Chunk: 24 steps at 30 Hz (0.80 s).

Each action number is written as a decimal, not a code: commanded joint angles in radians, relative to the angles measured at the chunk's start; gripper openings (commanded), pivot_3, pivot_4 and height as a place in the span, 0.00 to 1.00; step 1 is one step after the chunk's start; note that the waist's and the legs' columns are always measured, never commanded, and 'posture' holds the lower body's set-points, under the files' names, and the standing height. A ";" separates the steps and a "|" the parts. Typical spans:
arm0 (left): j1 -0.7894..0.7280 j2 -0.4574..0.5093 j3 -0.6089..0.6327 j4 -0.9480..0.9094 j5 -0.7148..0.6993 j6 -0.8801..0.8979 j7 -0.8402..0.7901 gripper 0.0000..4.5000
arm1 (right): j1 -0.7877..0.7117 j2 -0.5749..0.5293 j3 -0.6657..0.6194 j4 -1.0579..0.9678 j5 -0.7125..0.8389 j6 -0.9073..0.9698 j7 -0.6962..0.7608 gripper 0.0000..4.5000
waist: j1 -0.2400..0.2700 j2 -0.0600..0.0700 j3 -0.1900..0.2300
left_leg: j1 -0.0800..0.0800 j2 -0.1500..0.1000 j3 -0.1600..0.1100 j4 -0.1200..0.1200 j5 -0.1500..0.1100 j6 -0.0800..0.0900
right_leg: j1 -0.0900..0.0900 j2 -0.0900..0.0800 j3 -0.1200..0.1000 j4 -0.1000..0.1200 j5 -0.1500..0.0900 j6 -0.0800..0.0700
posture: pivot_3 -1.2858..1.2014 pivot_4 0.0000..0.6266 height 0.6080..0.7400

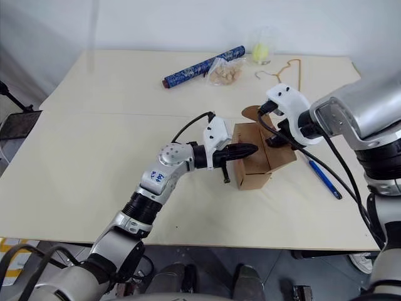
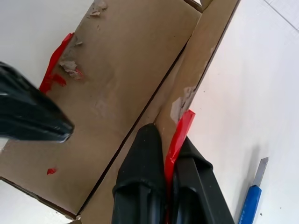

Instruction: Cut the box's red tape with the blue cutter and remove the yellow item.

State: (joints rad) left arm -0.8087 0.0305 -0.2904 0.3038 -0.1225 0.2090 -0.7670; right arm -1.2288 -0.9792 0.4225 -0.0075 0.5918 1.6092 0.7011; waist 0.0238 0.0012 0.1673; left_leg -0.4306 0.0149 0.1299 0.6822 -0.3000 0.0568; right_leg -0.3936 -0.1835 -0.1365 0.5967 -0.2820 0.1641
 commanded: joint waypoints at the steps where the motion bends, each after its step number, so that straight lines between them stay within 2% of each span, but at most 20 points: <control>1: -0.001 -0.008 -0.034 0.002 0.028 0.007 -0.005 0.00 | -0.013 -0.032 -0.011 0.080 0.085 0.005 -0.048 0.01 | 0.000 0.000 0.000 | 0.000 0.000 0.000 0.000 0.000 0.000 | 0.000 0.000 0.000 0.000 0.000 0.000 | 0.52 0.24 1.00; 15: 0.025 0.005 -0.041 -0.029 0.032 0.071 0.005 0.00 | -0.094 -0.070 0.079 0.223 0.357 0.005 -0.263 0.01 | -0.004 0.000 0.000 | 0.000 0.001 0.000 0.000 0.000 0.000 | 0.000 0.000 0.000 -0.001 0.000 0.000 | 0.52 0.24 1.00; 24: 0.101 0.141 -0.010 -0.152 0.033 0.207 0.009 0.00 | -0.126 -0.112 0.093 0.200 0.468 0.005 -0.335 0.01 | -0.016 0.000 0.000 | 0.001 0.002 0.001 0.000 0.000 0.000 | 0.000 0.000 0.000 0.000 0.000 0.000 | 0.52 0.24 1.00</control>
State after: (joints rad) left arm -0.7430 0.1419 -0.2908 0.1258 -0.1123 0.3591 -0.7612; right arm -1.3301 -1.0732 0.5052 0.2125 1.0169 1.6089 0.3667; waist 0.0080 0.0013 0.1672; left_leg -0.4296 0.0168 0.1305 0.6822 -0.3003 0.0570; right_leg -0.3931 -0.1831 -0.1369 0.5967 -0.2820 0.1641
